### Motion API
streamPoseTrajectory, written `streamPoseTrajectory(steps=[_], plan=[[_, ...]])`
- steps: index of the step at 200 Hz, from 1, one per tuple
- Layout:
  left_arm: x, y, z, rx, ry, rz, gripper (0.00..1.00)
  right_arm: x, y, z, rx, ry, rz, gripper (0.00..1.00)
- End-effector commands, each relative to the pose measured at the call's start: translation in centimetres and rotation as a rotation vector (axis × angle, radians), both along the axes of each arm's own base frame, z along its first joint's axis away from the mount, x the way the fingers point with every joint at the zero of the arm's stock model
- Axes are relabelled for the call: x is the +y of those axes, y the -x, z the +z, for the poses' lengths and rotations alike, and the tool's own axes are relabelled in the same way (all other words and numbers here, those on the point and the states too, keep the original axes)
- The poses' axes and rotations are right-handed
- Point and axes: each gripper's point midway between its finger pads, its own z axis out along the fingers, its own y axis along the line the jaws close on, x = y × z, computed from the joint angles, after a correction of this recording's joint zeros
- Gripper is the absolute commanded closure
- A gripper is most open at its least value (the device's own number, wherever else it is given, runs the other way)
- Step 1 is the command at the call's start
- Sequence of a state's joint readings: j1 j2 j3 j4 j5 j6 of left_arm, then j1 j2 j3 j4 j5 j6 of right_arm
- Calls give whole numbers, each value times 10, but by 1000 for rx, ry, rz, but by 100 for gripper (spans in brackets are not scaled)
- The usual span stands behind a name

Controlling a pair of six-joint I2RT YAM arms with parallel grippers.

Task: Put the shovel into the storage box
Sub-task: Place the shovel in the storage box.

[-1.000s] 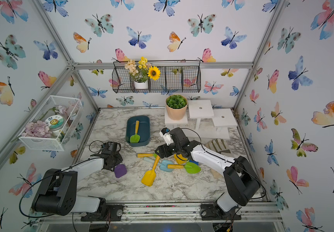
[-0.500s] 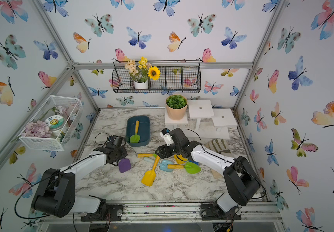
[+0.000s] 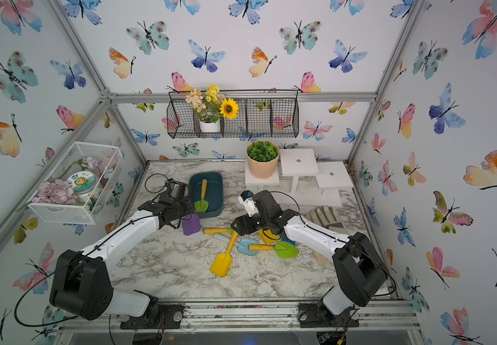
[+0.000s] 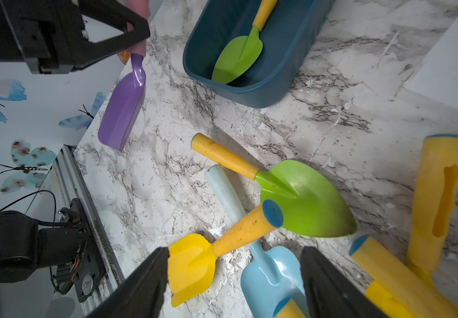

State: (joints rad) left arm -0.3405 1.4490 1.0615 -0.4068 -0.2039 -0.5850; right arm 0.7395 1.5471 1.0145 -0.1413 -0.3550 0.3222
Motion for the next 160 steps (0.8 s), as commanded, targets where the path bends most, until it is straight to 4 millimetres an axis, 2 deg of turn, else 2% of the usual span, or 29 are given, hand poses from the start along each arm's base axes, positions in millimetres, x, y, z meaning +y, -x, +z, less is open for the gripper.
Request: streamPoseTrajectory(steps=[1, 58, 126, 130, 132, 136, 160], plan=[[-14, -17, 5, 12, -11, -72, 95, 2, -3, 22, -37, -34, -15, 20], [-36, -81, 18, 5, -77, -151, 95, -2, -6, 23, -33, -22, -54, 20], [-49, -138, 10, -27, -160, -215, 94, -7, -8, 16, -13, -1, -91, 20], [-49, -141, 14, -39, -161, -217, 93, -7, -8, 14, -10, 2, -92, 20], [-49, -143, 5, -23, -169, -220, 93, -8, -8, 14, -10, 3, -93, 20], [-50, -147, 0, -19, -175, -222, 93, -8, -8, 15, -11, 3, -96, 20], [-53, -162, -13, -20, -200, -235, 93, -9, -9, 15, -15, 7, -107, 20]])
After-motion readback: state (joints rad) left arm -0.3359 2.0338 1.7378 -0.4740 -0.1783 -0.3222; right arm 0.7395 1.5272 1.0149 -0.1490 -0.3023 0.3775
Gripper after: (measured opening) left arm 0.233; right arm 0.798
